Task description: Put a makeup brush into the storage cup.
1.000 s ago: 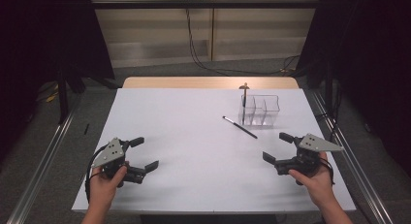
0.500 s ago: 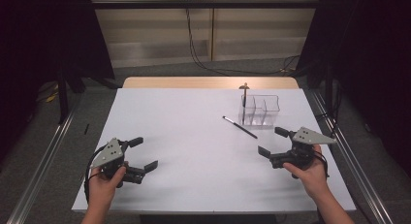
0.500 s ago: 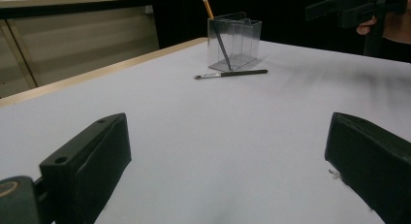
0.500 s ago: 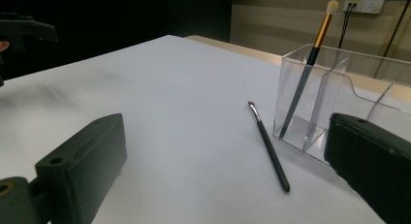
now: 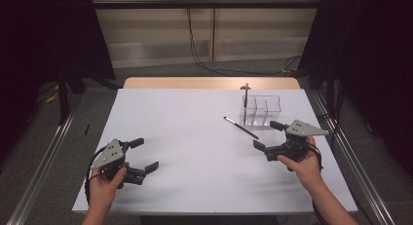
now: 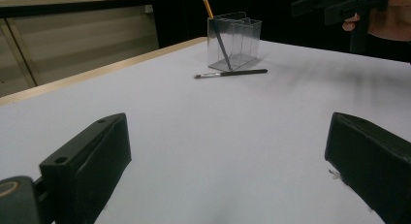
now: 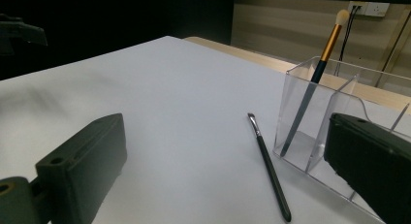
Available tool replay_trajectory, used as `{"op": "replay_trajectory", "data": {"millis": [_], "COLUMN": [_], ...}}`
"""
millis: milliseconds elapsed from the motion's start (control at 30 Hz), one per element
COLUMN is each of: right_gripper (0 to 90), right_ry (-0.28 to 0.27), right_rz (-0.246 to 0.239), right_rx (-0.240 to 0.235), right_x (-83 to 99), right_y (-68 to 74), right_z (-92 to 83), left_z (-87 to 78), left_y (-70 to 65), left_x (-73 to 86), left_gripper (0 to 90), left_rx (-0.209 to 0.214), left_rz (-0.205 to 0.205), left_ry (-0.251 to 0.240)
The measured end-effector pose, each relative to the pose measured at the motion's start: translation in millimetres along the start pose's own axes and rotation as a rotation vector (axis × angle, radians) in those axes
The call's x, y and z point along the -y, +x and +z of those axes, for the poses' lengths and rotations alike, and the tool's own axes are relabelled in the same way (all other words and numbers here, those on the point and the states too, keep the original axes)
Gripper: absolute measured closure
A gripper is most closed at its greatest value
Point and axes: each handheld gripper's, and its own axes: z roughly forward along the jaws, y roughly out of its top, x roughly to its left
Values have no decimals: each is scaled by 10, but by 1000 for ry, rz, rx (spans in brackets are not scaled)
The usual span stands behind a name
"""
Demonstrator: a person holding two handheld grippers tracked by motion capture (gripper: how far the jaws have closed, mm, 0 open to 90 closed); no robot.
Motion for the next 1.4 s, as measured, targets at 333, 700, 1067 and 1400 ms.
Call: {"op": "replay_trajectory", "data": {"millis": [333,700,1067,1400], "right_gripper": [14,16,17,30], "right_ry": [3,14,57,81], "right_rz": [-1,3,-1,-3], "right_rx": [-7,-15,-21,-27], "right_x": [-17,-46,-40,-44], "right_y": [-5,-35,-71,-94], "right_z": [125,293,513,679], "left_z": [4,6,1,-2], "left_y": [-3,3,7,15], "left_x": [6,10,12,15], "left_gripper": [27,27,27,26], "left_rx": [3,3,3,3], "left_rz": [-9,-5,-5,-2], "left_ry": [-1,-1,0,4]}}
